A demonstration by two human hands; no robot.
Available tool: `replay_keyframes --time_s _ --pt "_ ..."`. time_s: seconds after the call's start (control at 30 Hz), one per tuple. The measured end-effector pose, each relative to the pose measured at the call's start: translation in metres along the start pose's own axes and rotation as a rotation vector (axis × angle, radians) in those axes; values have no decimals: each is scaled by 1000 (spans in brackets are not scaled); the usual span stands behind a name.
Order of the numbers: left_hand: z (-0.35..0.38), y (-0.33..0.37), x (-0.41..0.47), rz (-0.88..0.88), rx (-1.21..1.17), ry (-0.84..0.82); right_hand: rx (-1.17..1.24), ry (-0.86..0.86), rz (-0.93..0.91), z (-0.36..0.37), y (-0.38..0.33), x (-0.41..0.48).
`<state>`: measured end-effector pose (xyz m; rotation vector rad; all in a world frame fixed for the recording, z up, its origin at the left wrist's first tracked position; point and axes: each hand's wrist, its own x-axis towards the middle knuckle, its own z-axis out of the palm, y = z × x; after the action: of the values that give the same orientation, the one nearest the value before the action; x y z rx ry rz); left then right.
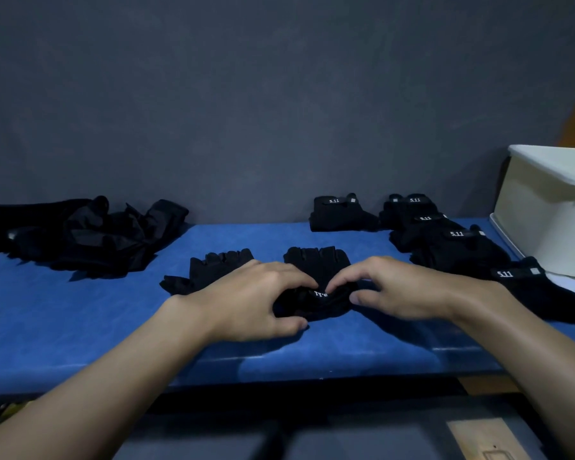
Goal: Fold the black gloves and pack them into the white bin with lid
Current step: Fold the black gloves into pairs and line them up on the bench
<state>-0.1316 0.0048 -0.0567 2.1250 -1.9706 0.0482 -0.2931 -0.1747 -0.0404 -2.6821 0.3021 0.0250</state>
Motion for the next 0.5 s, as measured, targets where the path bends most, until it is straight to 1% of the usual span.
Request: replay_keyframes --time_s 0.2,0.3,0.4,0.5 --pt "-1 0 -2 -65 -44 -15 14 97 4 0 0 10" --pt "2 -5 -1 -108 -158 16 78 121 21 -3 1 13" --pt "5 -9 1 -120 -301 100 166 129 23 -4 5 13" --pt "6 -10 1 -151 -446 167 316 106 21 -6 10 8"
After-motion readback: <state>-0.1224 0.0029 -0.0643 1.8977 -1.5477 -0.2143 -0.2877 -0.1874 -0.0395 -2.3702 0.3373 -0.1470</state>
